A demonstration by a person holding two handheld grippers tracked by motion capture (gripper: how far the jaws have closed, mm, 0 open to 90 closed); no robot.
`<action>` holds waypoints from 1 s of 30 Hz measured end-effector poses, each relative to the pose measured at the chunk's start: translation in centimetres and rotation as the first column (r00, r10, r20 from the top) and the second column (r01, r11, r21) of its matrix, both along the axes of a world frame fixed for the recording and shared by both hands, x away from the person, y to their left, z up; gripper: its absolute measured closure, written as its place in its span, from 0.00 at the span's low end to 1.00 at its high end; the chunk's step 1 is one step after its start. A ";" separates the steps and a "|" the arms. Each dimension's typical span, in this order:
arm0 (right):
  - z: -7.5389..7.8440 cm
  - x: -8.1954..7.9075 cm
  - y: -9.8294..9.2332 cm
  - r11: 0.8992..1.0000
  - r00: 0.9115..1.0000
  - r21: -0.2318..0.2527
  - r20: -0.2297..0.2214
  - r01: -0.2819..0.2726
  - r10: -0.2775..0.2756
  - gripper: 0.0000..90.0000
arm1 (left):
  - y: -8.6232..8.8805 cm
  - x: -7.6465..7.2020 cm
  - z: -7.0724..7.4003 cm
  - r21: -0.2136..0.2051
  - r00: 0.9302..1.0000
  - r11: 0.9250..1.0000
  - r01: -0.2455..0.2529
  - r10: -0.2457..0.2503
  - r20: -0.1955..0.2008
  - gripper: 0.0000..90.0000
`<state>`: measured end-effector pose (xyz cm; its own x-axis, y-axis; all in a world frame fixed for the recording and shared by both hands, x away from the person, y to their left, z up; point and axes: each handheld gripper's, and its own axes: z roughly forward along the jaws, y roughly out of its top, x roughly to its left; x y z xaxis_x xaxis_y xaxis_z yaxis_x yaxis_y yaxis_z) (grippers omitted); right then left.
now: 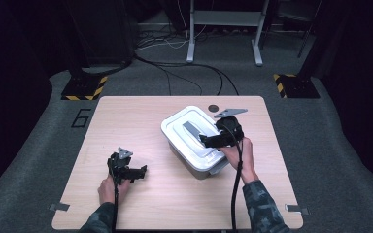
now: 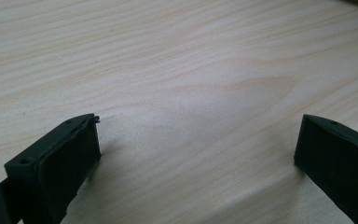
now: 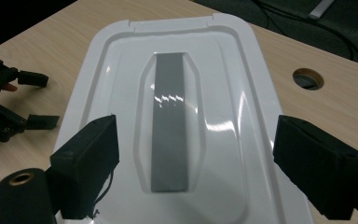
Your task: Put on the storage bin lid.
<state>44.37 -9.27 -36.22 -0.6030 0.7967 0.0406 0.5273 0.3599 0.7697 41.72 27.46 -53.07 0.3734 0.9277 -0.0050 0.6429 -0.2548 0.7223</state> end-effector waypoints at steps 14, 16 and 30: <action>-1.9 -5.2 -7.2 0.993 0.993 0.000 0.042 0.114 -0.114 0.05 | 0.0 0.0 0.0 0.001 1.000 1.000 0.002 -0.002 -0.002 0.00; -2.7 -5.9 -8.1 0.991 0.990 0.002 0.037 0.136 -0.136 0.04 | 0.0 0.0 0.0 0.002 1.000 1.000 0.003 -0.003 -0.002 0.00; -9.7 -8.5 -13.1 0.958 0.958 0.007 -0.035 0.286 -0.286 0.03 | 0.0 0.0 0.0 0.001 1.000 1.000 0.002 -0.002 -0.002 0.00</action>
